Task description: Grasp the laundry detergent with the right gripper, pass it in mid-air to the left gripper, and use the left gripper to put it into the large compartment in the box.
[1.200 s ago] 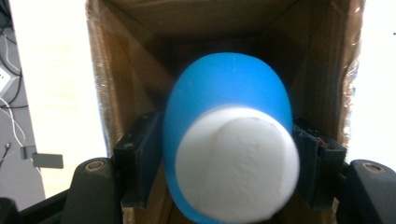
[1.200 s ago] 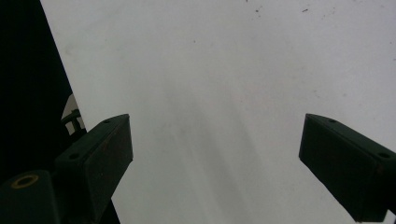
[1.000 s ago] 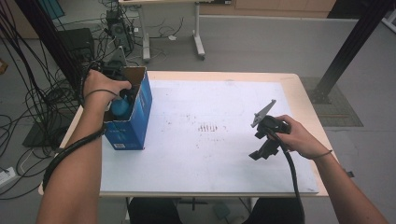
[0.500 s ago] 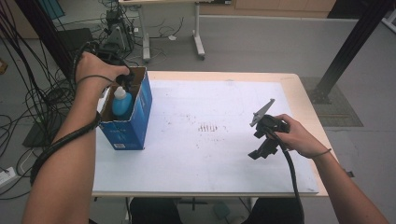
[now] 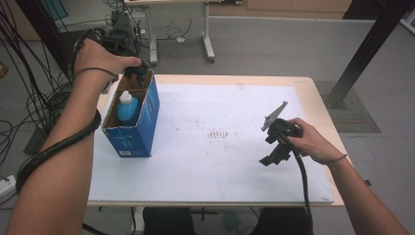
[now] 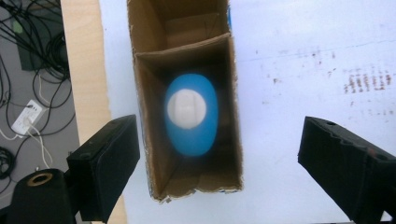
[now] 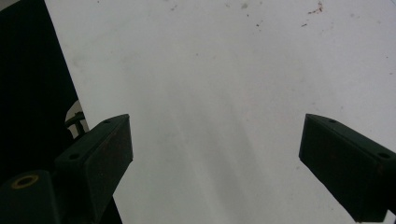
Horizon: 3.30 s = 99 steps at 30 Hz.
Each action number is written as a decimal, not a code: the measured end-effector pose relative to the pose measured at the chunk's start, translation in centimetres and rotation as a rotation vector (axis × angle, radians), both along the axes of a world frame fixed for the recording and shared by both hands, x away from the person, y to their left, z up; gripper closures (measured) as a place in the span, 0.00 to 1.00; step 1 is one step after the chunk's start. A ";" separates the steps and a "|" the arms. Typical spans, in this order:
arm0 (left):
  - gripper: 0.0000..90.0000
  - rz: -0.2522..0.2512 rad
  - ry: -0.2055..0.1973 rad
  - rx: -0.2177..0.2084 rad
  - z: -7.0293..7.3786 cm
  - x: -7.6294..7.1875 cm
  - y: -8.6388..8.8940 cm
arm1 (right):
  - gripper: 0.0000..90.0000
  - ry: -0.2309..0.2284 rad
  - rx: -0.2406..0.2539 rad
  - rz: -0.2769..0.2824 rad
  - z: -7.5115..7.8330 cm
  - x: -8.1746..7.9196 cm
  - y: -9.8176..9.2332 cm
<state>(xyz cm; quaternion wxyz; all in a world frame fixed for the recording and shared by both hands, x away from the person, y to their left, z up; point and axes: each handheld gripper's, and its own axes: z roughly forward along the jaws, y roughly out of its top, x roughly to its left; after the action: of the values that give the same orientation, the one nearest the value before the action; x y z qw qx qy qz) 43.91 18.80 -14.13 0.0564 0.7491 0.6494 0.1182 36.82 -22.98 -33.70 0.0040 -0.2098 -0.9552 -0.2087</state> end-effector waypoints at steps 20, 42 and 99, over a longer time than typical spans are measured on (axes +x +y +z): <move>0.05 -0.151 -0.001 -0.049 0.0 -1.6 -4.5 | 0.10 0.000 -0.032 -0.025 1.5 0.3 0.2; 0.05 -0.356 0.058 -0.110 -3.4 -3.1 -12.0 | 0.10 0.001 -0.028 -0.036 1.1 0.1 -0.1; 0.08 -0.321 0.098 -0.162 -12.3 -1.0 -12.9 | 0.10 0.003 -0.027 -0.045 1.1 -1.1 0.5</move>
<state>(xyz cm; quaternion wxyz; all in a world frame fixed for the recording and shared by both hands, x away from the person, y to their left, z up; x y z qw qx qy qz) 42.89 5.94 -26.38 0.1030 0.8408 0.5311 0.0183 35.69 -22.49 -32.56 -0.0019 -0.2319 -0.9529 -0.1956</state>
